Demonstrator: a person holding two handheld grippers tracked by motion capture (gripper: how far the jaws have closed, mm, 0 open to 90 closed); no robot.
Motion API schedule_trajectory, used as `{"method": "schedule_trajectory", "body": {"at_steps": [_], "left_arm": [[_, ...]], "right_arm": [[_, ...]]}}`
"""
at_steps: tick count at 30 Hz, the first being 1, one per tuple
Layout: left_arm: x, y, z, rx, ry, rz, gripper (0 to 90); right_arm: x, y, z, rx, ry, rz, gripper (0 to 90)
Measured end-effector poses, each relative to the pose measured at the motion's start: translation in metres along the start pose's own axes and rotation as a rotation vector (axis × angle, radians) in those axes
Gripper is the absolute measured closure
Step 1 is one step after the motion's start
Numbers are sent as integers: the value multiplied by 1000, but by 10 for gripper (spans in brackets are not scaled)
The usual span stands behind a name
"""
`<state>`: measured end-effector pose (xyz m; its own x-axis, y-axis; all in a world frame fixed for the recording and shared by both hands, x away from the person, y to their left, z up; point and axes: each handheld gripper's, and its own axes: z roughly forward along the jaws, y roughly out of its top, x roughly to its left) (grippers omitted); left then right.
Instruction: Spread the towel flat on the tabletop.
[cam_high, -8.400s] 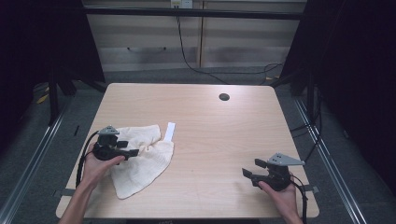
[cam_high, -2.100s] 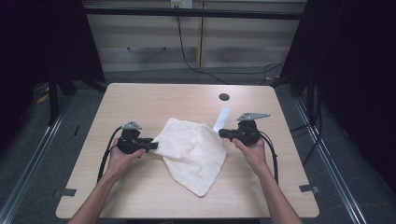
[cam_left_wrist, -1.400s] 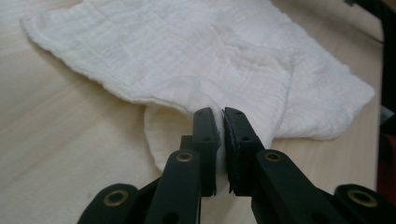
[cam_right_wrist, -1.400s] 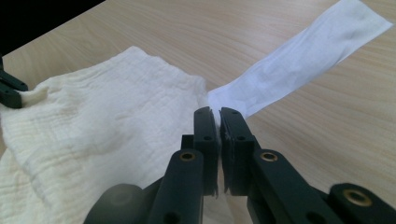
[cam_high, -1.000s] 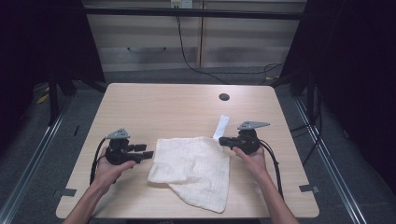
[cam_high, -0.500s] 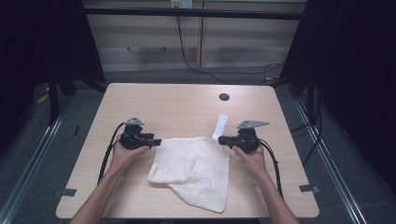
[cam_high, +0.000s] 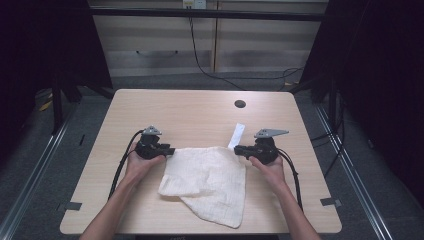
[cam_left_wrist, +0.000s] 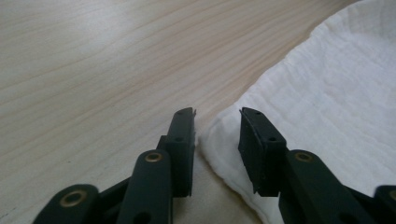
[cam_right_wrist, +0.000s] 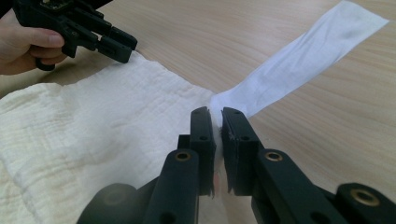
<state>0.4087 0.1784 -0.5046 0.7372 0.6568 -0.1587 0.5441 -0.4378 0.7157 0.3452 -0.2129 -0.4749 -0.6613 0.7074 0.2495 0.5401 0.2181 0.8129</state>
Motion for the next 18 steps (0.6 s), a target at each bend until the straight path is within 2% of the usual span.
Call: {"method": "schedule_trajectory", "body": {"at_steps": [2,3,4,5,6,8,10,13,18], "left_arm": [[-3,0,-1,15,25,32,721],[-4,0,-1,13,53,54,738],[-6,-1,-1,14,59,57,771],[-6,-1,-1,13,41,53,796],[-6,-2,-1,10,38,53,838],[-7,-3,-1,2,36,40,860],[-5,-5,-1,-18,21,0,867],[-3,-3,-4,-40,1,-14,870],[-5,3,-18,-100,-34,-30,871]], "right_arm": [[0,0,0,2,-2,-2,829],[0,0,0,2,-3,-2,830],[0,0,0,3,-3,-1,830],[0,0,0,2,-5,-2,831],[0,0,0,-1,-6,0,832],[0,0,0,1,-6,0,836],[1,0,-1,2,-5,2,839],[1,1,-2,0,-3,6,848],[-1,0,-5,-9,-4,12,859]]}}
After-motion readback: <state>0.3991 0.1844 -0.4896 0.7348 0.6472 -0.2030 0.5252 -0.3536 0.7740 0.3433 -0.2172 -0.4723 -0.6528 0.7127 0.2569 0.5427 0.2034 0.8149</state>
